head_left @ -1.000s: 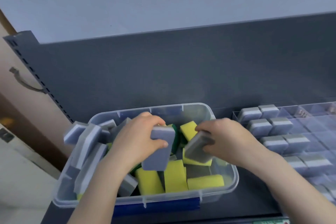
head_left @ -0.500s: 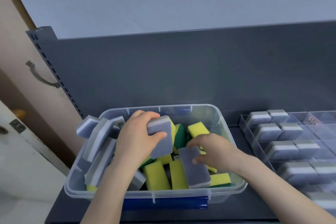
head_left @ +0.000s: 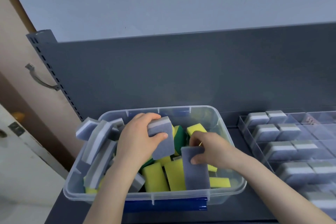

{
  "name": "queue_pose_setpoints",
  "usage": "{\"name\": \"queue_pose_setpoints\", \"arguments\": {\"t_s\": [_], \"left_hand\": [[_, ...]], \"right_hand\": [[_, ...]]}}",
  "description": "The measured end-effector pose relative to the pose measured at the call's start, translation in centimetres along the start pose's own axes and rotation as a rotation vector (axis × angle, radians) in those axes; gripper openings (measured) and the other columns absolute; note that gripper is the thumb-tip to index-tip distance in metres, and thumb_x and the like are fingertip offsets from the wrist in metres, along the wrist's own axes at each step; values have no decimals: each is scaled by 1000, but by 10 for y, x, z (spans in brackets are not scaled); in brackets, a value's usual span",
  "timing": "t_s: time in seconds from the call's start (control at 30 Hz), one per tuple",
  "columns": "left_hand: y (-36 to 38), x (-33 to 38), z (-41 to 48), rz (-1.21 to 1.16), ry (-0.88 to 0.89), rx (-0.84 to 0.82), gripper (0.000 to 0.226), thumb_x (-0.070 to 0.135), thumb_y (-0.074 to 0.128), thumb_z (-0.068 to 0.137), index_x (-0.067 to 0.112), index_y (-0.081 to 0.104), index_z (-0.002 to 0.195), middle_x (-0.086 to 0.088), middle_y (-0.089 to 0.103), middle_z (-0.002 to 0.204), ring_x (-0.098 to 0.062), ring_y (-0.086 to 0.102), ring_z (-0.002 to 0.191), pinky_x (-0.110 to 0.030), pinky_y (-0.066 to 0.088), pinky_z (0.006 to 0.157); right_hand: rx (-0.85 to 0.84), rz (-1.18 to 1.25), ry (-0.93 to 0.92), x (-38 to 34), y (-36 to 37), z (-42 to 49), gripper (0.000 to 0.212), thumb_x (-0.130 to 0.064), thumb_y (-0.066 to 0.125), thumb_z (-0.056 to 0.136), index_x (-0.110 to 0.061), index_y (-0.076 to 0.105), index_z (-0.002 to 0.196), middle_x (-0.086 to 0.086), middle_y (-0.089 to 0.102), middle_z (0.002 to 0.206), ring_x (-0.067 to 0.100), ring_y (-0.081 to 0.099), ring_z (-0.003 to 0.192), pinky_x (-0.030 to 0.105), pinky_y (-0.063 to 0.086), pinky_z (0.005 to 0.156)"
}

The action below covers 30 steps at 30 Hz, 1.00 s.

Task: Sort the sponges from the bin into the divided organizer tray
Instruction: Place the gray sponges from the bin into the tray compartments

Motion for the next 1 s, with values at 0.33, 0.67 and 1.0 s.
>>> {"name": "queue_pose_setpoints", "arguments": {"t_s": [0.33, 0.67, 1.0], "left_hand": [[20, 45, 17, -49, 147, 80, 42, 32, 80, 68, 38, 59, 103, 20, 58, 99, -3, 53, 89, -24, 42, 72], [61, 114, 34, -144, 197, 64, 41, 26, 78, 70, 37, 55, 102, 22, 58, 94, -1, 52, 85, -17, 39, 68], [139, 192, 48, -192, 201, 49, 46, 11, 72, 69, 26, 62, 112, 21, 59, 101, 1, 52, 91, -4, 36, 75]], "right_hand": [[555, 214, 29, 25, -64, -51, 51, -21, 79, 67, -29, 63, 115, -18, 64, 103, 2, 57, 95, 16, 41, 84], [694, 287, 88, 103, -115, -86, 45, -13, 79, 70, -27, 66, 110, -16, 66, 98, 4, 61, 88, 18, 46, 77], [732, 276, 84, 211, -170, -105, 41, -13, 79, 70, -28, 65, 105, -22, 63, 94, -5, 58, 87, 10, 41, 72]]}}
Point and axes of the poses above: each hand's wrist, its own z-axis towards the middle knuckle, its own y-axis out of the palm, x = y × z, the point moved 1 cm from there along z, towards the middle knuckle
